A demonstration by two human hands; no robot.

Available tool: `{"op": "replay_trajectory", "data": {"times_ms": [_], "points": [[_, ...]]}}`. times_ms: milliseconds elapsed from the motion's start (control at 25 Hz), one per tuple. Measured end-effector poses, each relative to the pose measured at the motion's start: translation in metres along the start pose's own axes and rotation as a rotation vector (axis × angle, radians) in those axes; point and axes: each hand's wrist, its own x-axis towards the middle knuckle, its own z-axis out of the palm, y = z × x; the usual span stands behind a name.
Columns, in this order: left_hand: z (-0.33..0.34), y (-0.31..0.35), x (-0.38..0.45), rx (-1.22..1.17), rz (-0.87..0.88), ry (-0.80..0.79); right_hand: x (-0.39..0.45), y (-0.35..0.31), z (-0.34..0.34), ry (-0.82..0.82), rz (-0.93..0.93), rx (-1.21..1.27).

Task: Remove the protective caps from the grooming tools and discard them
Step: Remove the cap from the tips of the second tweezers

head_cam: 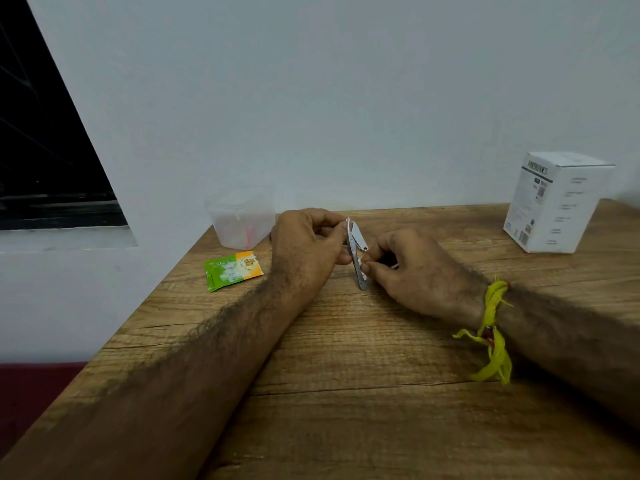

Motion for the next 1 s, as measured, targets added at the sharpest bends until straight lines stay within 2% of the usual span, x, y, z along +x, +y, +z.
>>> {"op": "replay_trajectory", "data": {"times_ms": [200, 360, 480, 800, 1000], "points": [[-0.001, 0.001, 0.000, -0.034, -0.009, -0.020, 0.000, 0.005, 0.007, 0.088, 0.014, 0.190], [0.001, 0.001, 0.000, -0.125, -0.057, -0.006, 0.003, 0.009, 0.007, 0.063, -0.006, 0.193], [0.000, 0.002, -0.001, -0.144, -0.058, -0.016, 0.005, 0.010, 0.005, 0.105, -0.012, 0.253], [-0.001, 0.008, -0.004, -0.089, -0.043, -0.032, 0.006, 0.011, 0.005, 0.148, -0.045, 0.352], [0.000, 0.011, -0.004, -0.073, -0.032, -0.016, 0.010, 0.012, 0.003, 0.099, 0.113, 0.510]]}}
